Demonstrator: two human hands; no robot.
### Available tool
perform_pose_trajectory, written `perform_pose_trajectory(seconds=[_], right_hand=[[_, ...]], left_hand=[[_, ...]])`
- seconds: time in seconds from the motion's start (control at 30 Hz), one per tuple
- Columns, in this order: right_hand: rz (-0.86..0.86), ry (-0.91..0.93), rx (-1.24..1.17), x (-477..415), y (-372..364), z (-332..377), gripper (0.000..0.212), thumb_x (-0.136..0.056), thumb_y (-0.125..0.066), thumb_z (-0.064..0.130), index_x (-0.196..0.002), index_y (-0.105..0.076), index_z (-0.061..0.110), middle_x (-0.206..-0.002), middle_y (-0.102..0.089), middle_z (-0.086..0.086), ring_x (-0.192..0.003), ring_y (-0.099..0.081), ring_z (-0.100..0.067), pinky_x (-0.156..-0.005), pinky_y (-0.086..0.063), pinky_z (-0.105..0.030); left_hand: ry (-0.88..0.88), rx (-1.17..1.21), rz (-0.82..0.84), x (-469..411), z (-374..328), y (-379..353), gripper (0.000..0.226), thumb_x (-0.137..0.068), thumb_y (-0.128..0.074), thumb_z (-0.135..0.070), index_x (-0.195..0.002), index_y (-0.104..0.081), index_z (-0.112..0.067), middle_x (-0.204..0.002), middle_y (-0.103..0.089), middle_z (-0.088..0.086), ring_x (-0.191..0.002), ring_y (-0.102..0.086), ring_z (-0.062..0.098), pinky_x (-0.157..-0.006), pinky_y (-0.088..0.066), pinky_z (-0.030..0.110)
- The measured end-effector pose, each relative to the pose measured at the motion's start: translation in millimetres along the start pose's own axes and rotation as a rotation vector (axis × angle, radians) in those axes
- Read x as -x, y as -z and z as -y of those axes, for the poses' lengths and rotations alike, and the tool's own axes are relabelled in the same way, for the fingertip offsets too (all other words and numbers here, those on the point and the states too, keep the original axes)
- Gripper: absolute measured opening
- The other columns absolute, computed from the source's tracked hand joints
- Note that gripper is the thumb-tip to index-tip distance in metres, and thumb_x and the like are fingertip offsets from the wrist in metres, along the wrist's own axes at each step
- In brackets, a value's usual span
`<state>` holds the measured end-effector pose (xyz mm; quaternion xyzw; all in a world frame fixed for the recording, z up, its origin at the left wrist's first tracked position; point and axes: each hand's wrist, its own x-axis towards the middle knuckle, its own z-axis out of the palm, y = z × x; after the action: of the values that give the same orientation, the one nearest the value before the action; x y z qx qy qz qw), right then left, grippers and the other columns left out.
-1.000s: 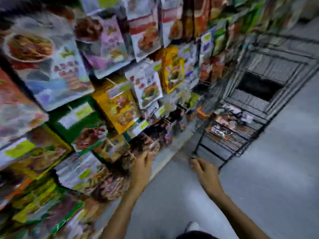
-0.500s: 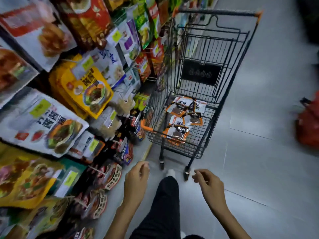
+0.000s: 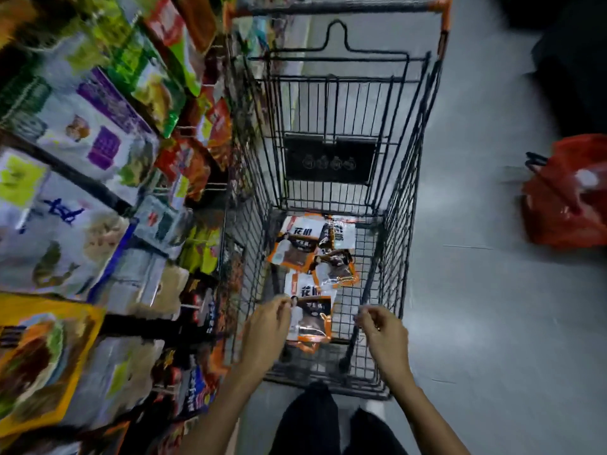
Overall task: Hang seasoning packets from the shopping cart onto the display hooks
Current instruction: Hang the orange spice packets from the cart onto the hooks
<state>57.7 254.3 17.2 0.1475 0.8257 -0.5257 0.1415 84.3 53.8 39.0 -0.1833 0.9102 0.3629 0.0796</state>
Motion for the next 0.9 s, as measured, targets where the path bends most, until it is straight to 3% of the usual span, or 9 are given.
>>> perform_pose_trajectory(seconds=[0.13,0.17,0.3,0.37,0.43,0.6,0.77,0.83,0.9], right_hand=[[-0.012,-0.124,-0.01,-73.2,-38.7,-9.5,0.015,-0.096,-0.054,0.018,-0.094,-0.066,0.009,-0.084,-0.07,-0.008,-0.077,-0.065,-0.022,-0.069,-0.05,-0.029],[-0.016,-0.149,0.001,-91.4,-48.5,-15.6,0.016,-0.097,-0.053,0.019,-0.094,-0.066,0.009,-0.084,-0.07,-0.009,-0.074,-0.064,-0.02,-0.064,-0.048,-0.027],[-0.03,-0.207,0.08,-159.5,-82.8,-48.5,0.018,-0.098,-0.05,0.02,-0.094,-0.063,0.008,-0.077,-0.065,-0.003,-0.06,-0.054,-0.009,-0.046,-0.037,-0.013],[-0.017,-0.235,0.15,-187.9,-95.6,-67.4,0.015,-0.097,-0.052,0.017,-0.101,-0.062,0.006,-0.085,-0.066,-0.008,-0.062,-0.052,-0.006,-0.05,-0.039,-0.012],[0.003,-0.247,0.228,-213.3,-106.5,-86.8,0.018,-0.095,-0.055,0.017,-0.106,-0.06,0.004,-0.098,-0.067,-0.013,-0.078,-0.059,-0.015,-0.066,-0.046,-0.022],[0.04,-0.287,0.396,-257.8,-130.1,-126.0,0.044,-0.087,-0.067,0.03,-0.117,-0.054,0.001,-0.116,-0.058,-0.016,-0.111,-0.056,-0.029,-0.095,-0.048,-0.042],[0.042,-0.26,0.745,-271.2,-147.5,-144.6,0.076,-0.082,-0.068,0.047,-0.134,-0.04,0.0,-0.136,-0.046,-0.02,-0.129,-0.038,-0.034,-0.11,-0.033,-0.043],[0.007,-0.258,0.78,-272.8,-153.1,-147.1,0.079,-0.08,-0.07,0.045,-0.135,-0.037,0.0,-0.136,-0.046,-0.02,-0.129,-0.037,-0.035,-0.109,-0.033,-0.044],[-0.05,-0.246,0.737,-272.3,-157.2,-147.5,0.074,-0.077,-0.075,0.037,-0.131,-0.04,0.001,-0.131,-0.051,-0.019,-0.124,-0.043,-0.034,-0.104,-0.038,-0.044]], left_hand=[[0.05,-0.05,0.012,-61.2,18.5,-39.2,0.018,-0.096,-0.051,-0.018,-0.099,-0.066,-0.009,-0.088,-0.067,0.011,-0.074,-0.057,0.021,-0.063,-0.043,0.026],[0.072,-0.064,0.002,-72.9,24.7,-49.0,0.017,-0.095,-0.053,-0.017,-0.097,-0.066,-0.008,-0.084,-0.067,0.01,-0.068,-0.052,0.016,-0.054,-0.034,0.015],[0.263,0.04,0.079,-109.5,55.1,-90.0,0.016,-0.096,-0.053,-0.017,-0.1,-0.062,-0.004,-0.083,-0.058,0.002,-0.065,-0.049,0.008,-0.052,-0.039,0.006],[0.33,0.071,0.088,-121.3,73.3,-109.3,0.017,-0.094,-0.056,-0.019,-0.097,-0.059,-0.003,-0.087,-0.059,0.005,-0.073,-0.053,0.013,-0.05,-0.036,0.007],[0.373,0.09,0.081,-130.4,91.9,-126.7,0.021,-0.093,-0.058,-0.022,-0.096,-0.058,-0.001,-0.093,-0.061,0.009,-0.083,-0.057,0.02,-0.053,-0.032,0.011],[0.517,0.146,0.107,-143.3,128.2,-162.8,0.038,-0.085,-0.067,-0.019,-0.111,-0.055,0.005,-0.106,-0.06,0.02,-0.098,-0.058,0.033,-0.074,-0.047,0.034],[0.616,0.091,0.091,-147.1,138.1,-182.4,0.056,-0.076,-0.075,-0.02,-0.122,-0.048,-0.003,-0.12,-0.05,0.014,-0.109,-0.051,0.03,-0.08,-0.046,0.035],[0.619,0.113,0.079,-147.1,140.0,-185.9,0.064,-0.073,-0.078,-0.018,-0.126,-0.045,-0.004,-0.124,-0.047,0.013,-0.114,-0.049,0.029,-0.085,-0.047,0.036],[0.627,0.133,0.057,-147.7,141.8,-186.9,0.061,-0.071,-0.08,-0.016,-0.121,-0.047,-0.005,-0.121,-0.048,0.012,-0.111,-0.05,0.029,-0.076,-0.044,0.031]])
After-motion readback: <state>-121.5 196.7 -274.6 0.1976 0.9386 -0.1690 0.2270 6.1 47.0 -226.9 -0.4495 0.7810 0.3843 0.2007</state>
